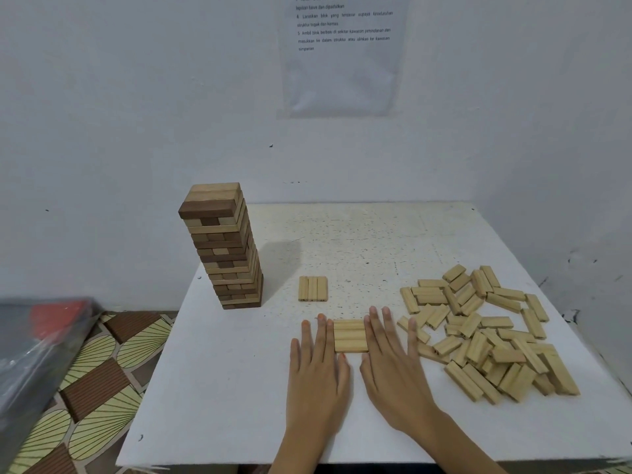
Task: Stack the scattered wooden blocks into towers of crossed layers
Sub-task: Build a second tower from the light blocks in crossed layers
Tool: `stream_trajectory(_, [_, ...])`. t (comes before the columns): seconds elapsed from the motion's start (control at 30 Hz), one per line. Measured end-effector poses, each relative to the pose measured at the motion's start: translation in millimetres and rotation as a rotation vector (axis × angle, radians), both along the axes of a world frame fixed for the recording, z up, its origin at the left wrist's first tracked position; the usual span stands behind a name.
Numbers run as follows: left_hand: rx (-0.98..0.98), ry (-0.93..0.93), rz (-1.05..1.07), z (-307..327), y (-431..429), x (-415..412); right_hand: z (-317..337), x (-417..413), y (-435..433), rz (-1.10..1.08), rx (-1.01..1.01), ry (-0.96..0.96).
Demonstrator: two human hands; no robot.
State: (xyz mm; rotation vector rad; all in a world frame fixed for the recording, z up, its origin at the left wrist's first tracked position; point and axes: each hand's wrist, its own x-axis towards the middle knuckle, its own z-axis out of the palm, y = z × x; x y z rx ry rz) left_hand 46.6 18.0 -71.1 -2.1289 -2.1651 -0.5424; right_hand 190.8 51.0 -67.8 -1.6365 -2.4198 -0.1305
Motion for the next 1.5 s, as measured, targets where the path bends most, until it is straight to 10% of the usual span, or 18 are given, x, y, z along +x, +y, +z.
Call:
stream_trajectory(0.4, [-0.012, -0.018, -0.005, -1, 0, 1, 0, 4, 3, 0.001, -0.032, -0.007])
stream_trajectory(0.67, [-0.022, -0.048, 0.007, -3, 0, 1, 37, 16, 33, 0.343, -0.136, 0.396])
stream_trajectory(1.5, [-0.061, -0.079, 0.01, 0, 1, 0, 45, 14, 63, 0.561, -0.294, 0.411])
